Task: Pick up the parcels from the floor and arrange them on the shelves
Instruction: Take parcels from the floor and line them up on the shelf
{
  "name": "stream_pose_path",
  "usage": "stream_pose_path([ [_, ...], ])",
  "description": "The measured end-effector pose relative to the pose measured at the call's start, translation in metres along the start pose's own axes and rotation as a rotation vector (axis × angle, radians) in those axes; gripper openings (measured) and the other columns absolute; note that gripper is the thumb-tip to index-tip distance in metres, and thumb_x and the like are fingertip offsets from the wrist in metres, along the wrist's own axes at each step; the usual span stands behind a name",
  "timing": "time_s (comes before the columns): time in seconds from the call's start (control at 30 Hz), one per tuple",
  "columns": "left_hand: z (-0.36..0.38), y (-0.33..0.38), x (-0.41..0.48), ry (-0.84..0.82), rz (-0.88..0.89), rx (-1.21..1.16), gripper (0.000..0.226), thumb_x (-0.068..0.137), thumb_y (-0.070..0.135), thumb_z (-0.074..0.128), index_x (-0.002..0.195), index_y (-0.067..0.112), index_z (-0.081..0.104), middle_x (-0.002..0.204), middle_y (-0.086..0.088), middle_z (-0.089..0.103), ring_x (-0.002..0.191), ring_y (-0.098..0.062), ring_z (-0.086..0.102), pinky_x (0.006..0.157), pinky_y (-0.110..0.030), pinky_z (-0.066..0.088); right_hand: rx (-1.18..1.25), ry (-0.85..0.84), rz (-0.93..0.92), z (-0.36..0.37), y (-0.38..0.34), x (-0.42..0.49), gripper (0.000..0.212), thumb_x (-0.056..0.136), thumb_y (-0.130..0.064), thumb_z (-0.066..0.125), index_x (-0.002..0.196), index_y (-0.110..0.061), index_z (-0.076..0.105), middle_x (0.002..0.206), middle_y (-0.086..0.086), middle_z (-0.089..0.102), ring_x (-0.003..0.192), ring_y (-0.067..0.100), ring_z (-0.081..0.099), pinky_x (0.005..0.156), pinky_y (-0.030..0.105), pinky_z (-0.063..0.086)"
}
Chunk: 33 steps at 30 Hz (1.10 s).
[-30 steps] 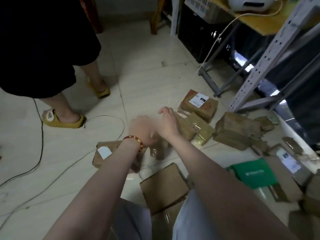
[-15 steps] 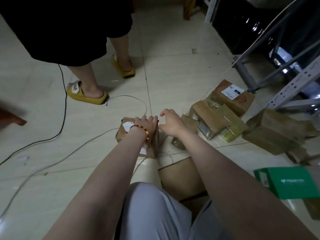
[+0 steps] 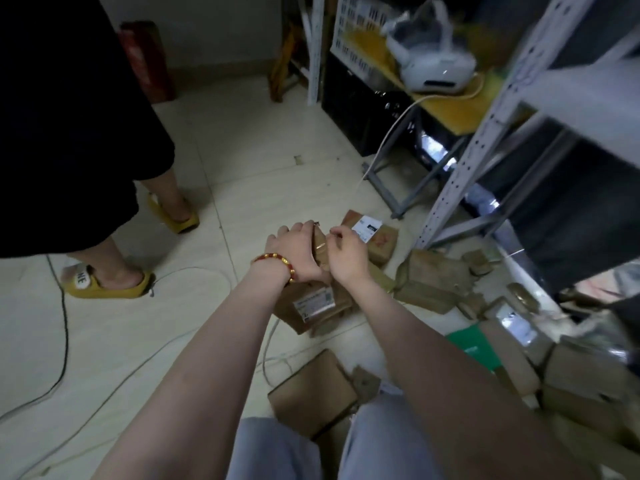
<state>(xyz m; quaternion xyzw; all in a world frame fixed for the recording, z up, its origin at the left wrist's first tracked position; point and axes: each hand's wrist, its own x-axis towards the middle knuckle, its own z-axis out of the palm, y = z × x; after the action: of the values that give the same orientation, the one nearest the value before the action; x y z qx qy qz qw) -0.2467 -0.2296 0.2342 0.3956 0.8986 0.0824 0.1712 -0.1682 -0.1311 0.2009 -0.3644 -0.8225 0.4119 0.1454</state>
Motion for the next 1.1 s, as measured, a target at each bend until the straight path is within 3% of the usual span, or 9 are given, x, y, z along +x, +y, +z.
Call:
stream_pose_path([
  [0.17, -0.122, 0.097, -0.001, 0.065, 0.134, -0.106, 0.112, 0.055, 0.065, 0.076, 0.147, 0.022, 0.029, 0.139, -0.006, 0.050, 0.124, -0.035, 0.047, 0.102, -0.046, 0.040, 0.018, 0.172, -0.016, -0.135, -0.088, 0.011, 0.022, 0.096, -0.024, 0.050, 0.106, -0.015, 0.067, 0.108, 0.008, 0.069, 0.098, 0.024, 0.065, 0.088, 0.032, 0.050],
  [0.37, -0.249, 0.216, -0.035, 0.006, 0.344, -0.125, 0.109, 0.058, 0.070, 0.073, 0.147, 0.025, 0.030, 0.141, -0.008, 0.050, 0.125, -0.036, 0.048, 0.104, -0.045, 0.041, 0.044, 0.395, 0.099, -0.299, -0.170, -0.025, 0.017, 0.096, -0.019, 0.054, 0.102, -0.013, 0.068, 0.103, 0.006, 0.070, 0.095, 0.021, 0.065, 0.085, 0.031, 0.051],
  [0.5, -0.311, 0.291, -0.069, -0.068, 0.474, -0.136, 0.107, 0.049, 0.081, 0.060, 0.140, 0.028, 0.039, 0.132, -0.004, 0.057, 0.118, -0.032, 0.055, 0.096, -0.044, 0.048, 0.049, 0.535, 0.169, -0.394, -0.211, -0.070, 0.016, 0.095, -0.018, 0.056, 0.099, -0.012, 0.069, 0.099, 0.006, 0.071, 0.090, 0.021, 0.066, 0.080, 0.032, 0.052],
  [0.63, -0.368, 0.370, -0.122, -0.136, 0.613, -0.192, 0.113, 0.054, 0.075, 0.061, 0.150, 0.024, 0.032, 0.147, -0.003, 0.047, 0.130, -0.029, 0.048, 0.106, -0.044, 0.042, 0.126, 0.721, 0.243, -0.483, -0.252, -0.131, 0.015, 0.095, -0.017, 0.054, 0.096, -0.012, 0.069, 0.099, 0.005, 0.070, 0.090, 0.020, 0.065, 0.083, 0.035, 0.053],
  [0.8, -0.414, 0.447, -0.196, -0.241, 0.708, -0.331, 0.117, 0.049, 0.078, 0.062, 0.150, 0.027, 0.032, 0.146, 0.000, 0.047, 0.130, -0.025, 0.046, 0.107, -0.045, 0.042, 0.168, 0.922, 0.314, -0.571, -0.285, -0.222, 0.015, 0.097, -0.020, 0.052, 0.095, -0.015, 0.067, 0.103, 0.002, 0.068, 0.093, 0.016, 0.061, 0.083, 0.031, 0.050],
  [0.87, -0.424, 0.474, -0.222, -0.308, 0.727, -0.428, 0.095, 0.059, 0.068, 0.073, 0.139, 0.027, 0.045, 0.129, 0.006, 0.056, 0.119, -0.019, 0.051, 0.100, -0.036, 0.044, 0.146, 0.994, 0.341, -0.600, -0.286, -0.259, 0.015, 0.097, -0.021, 0.051, 0.092, -0.018, 0.065, 0.102, 0.002, 0.067, 0.094, 0.017, 0.061, 0.083, 0.033, 0.050],
  [0.93, -0.427, 0.501, -0.246, -0.356, 0.734, -0.512, 0.048, 0.071, 0.051, 0.079, 0.108, 0.032, 0.056, 0.103, 0.019, 0.058, 0.103, -0.012, 0.056, 0.088, -0.028, 0.044, 0.113, 1.064, 0.403, -0.625, -0.279, -0.297, 0.014, 0.097, -0.024, 0.050, 0.090, -0.023, 0.062, 0.101, -0.001, 0.066, 0.093, 0.018, 0.061, 0.079, 0.032, 0.049],
  [0.97, -0.427, 0.514, -0.259, -0.386, 0.749, -0.548, 0.040, 0.070, 0.050, 0.079, 0.100, 0.034, 0.059, 0.098, 0.021, 0.061, 0.099, -0.011, 0.060, 0.086, -0.027, 0.046, 0.100, 1.098, 0.462, -0.636, -0.274, -0.318, 0.013, 0.098, -0.028, 0.049, 0.091, -0.025, 0.061, 0.100, -0.004, 0.064, 0.092, 0.016, 0.060, 0.076, 0.030, 0.047],
  [1.1, -0.421, 0.560, -0.312, -0.512, 0.782, -0.671, 0.061, 0.057, 0.065, 0.074, 0.105, 0.032, 0.060, 0.105, 0.015, 0.066, 0.100, -0.012, 0.063, 0.096, -0.039, 0.051, 0.066, 1.235, 0.644, -0.667, -0.252, -0.390, 0.014, 0.094, -0.040, 0.047, 0.092, -0.033, 0.058, 0.101, -0.007, 0.063, 0.091, 0.015, 0.060, 0.086, 0.045, 0.053],
])
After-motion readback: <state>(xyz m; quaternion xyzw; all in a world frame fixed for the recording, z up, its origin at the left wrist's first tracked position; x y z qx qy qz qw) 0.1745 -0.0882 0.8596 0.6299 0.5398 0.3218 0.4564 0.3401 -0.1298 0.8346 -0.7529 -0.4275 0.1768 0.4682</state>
